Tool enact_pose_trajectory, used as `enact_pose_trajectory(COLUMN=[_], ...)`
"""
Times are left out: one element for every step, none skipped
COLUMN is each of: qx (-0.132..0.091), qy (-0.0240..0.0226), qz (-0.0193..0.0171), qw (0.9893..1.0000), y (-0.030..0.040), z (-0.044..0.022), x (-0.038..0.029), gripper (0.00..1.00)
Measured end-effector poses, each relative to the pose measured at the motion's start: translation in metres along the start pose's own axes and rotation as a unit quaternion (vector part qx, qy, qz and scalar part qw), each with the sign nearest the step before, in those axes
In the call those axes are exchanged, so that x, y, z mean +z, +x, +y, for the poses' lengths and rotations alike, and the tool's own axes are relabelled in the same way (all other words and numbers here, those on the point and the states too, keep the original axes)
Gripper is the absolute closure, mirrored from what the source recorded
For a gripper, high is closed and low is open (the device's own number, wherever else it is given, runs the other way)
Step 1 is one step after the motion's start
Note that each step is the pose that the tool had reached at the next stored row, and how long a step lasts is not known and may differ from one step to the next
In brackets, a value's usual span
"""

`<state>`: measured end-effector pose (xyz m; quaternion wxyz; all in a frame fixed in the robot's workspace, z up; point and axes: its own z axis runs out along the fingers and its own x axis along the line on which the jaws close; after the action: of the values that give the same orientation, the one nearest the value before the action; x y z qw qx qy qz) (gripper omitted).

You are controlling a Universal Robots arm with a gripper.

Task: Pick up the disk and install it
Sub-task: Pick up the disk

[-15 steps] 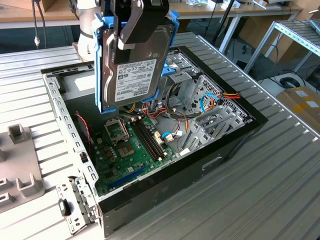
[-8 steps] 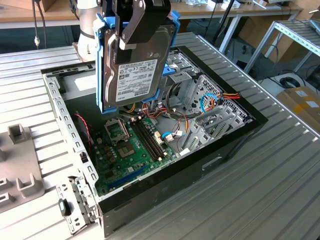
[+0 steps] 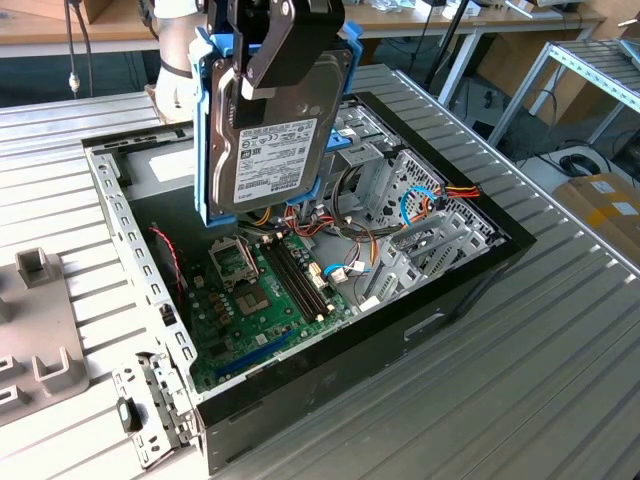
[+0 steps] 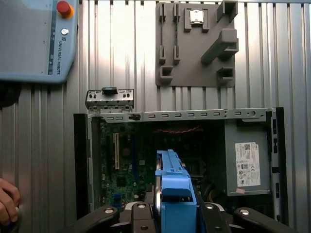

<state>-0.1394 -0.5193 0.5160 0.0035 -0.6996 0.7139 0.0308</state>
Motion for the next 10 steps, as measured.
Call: enact_pose_trajectory(qx=[0.0, 0.0, 0.0, 0.0, 0.0, 0.0, 0.0, 0.0, 0.0, 0.0], qy=[0.0, 0.0, 0.0, 0.0, 0.0, 0.0, 0.0, 0.0, 0.0, 0.0], qz=[0.0, 0.0, 0.0, 0.0, 0.0, 0.0, 0.0, 0.0, 0.0, 0.0], qw=[1.0, 1.0, 1.0, 1.0, 1.0, 1.0, 1.0, 1.0, 1.0, 1.0], y=[0.0, 0.0, 0.0001, 0.0001, 0.0001, 0.0001, 0.0002, 0.0002, 0.0002, 0.0002], z=[-0.0002, -0.0005, -0.0009, -0.0013, -0.0017, -0.002, -0.0022, -0.0024, -0.0027, -0.0029], x=[0.0, 0.0, 0.0001, 0.0001, 0.0001, 0.0002, 0.0002, 0.0002, 0.0002, 0.0002], gripper=[0.63, 0.63, 0.63, 0.63, 0.63, 0.63, 0.63, 0.63, 0.63, 0.63])
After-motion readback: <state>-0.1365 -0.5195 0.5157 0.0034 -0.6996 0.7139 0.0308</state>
